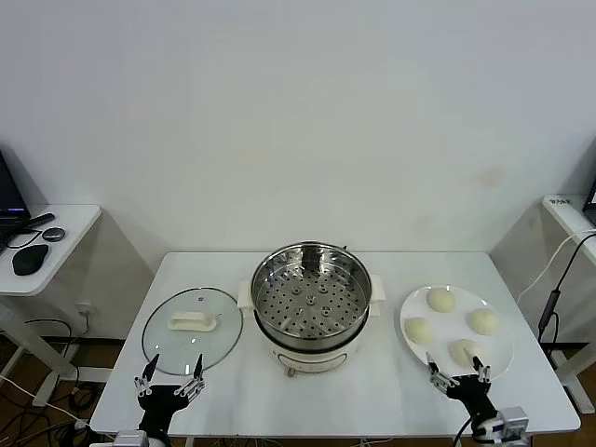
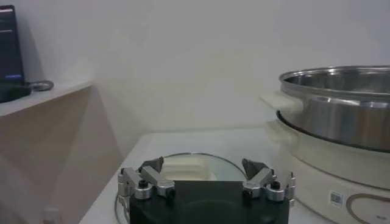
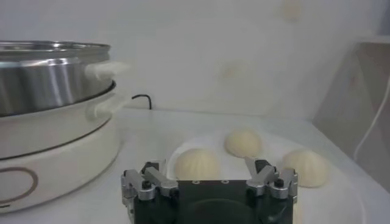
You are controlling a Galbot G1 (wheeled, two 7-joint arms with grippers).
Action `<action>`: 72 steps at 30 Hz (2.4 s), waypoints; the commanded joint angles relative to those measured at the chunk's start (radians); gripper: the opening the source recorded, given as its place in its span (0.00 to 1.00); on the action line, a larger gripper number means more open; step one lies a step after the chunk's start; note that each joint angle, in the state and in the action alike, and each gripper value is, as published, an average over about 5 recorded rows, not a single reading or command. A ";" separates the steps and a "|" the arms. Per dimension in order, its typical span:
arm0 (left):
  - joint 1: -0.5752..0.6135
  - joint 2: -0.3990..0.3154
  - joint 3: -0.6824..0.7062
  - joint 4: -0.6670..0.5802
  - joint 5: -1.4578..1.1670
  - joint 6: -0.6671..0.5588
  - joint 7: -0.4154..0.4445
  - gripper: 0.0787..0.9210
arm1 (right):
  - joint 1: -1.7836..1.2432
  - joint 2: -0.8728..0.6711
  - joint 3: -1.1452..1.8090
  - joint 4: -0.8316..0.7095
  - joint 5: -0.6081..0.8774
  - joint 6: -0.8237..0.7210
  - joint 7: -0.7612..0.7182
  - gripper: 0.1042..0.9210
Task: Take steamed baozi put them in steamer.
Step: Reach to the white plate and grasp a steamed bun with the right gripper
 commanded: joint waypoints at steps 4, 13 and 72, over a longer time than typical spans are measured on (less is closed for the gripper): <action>0.002 -0.001 0.002 -0.004 0.001 -0.002 0.002 0.88 | 0.017 -0.008 0.011 0.003 0.029 -0.013 0.044 0.88; 0.006 -0.001 0.006 -0.013 0.015 -0.001 0.000 0.88 | 0.213 -0.198 0.115 -0.025 -0.092 -0.174 -0.043 0.88; 0.077 -0.052 0.022 -0.104 0.043 -0.005 -0.014 0.88 | 1.392 -0.392 -0.924 -1.109 -0.879 0.240 -0.907 0.88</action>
